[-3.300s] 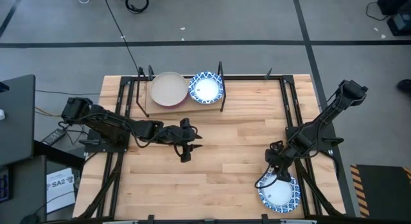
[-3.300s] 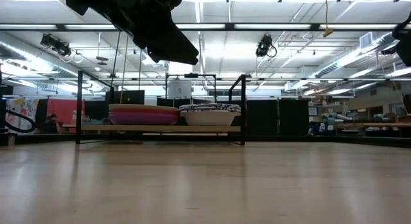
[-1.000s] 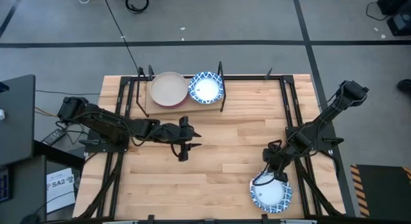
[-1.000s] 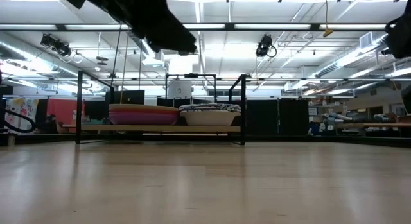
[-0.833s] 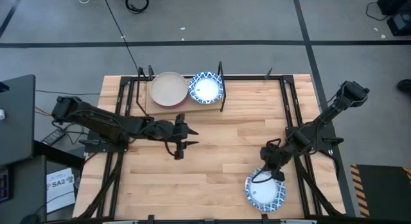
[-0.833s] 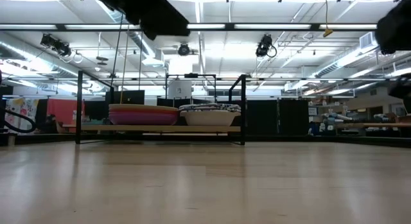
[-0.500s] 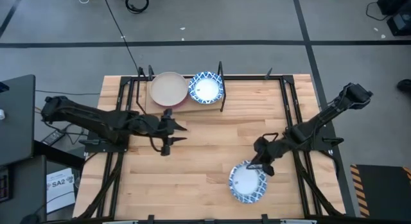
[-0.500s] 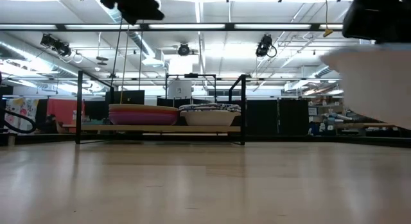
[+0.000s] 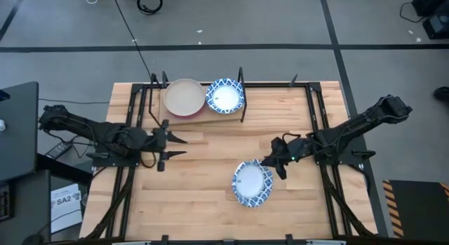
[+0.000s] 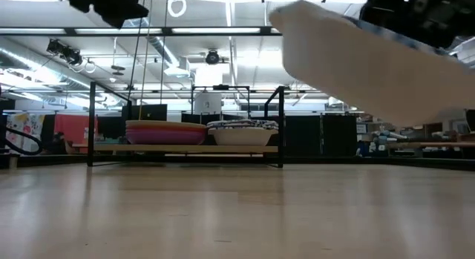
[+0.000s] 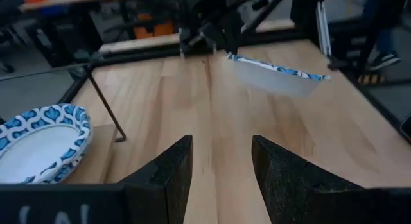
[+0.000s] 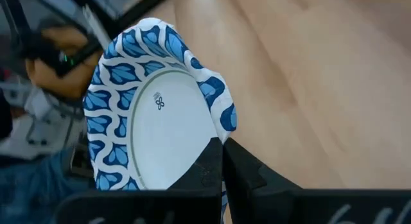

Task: Place and stack plates onto a shelf
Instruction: Stack the blue patterned bowl on top of the blue patterned bowl on the shelf

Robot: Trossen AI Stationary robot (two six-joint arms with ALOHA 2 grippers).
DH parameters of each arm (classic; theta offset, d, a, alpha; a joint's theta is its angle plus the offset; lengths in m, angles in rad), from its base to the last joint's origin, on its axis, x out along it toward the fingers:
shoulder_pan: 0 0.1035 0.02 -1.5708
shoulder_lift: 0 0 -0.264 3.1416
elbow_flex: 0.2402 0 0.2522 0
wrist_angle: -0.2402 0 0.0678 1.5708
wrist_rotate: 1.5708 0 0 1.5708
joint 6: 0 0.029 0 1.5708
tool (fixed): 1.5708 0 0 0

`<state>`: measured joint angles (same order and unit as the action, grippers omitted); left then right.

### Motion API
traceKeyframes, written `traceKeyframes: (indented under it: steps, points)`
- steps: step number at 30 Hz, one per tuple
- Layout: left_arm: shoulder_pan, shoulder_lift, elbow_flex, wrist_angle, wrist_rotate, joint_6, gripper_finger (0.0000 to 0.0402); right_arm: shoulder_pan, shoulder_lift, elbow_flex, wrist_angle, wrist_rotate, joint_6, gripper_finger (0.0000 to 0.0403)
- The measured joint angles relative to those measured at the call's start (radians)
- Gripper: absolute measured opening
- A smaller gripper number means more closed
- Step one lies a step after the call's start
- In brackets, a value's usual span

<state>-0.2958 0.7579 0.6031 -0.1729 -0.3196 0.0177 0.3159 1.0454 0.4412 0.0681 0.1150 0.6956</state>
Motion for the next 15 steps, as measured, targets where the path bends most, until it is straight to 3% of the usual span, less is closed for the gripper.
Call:
traceKeyframes:
  steps: [7,15]
  points:
    - [0.003,-0.244,-0.201,0.101,-0.002,0.001,0.0167,-0.088,0.000,0.000,0.123,-0.001,-0.040,0.0008]
    - [0.003,-0.477,-0.335,0.113,-0.002,0.019,0.0167,-0.173,0.000,0.000,0.268,-0.003,-0.071,0.0008]
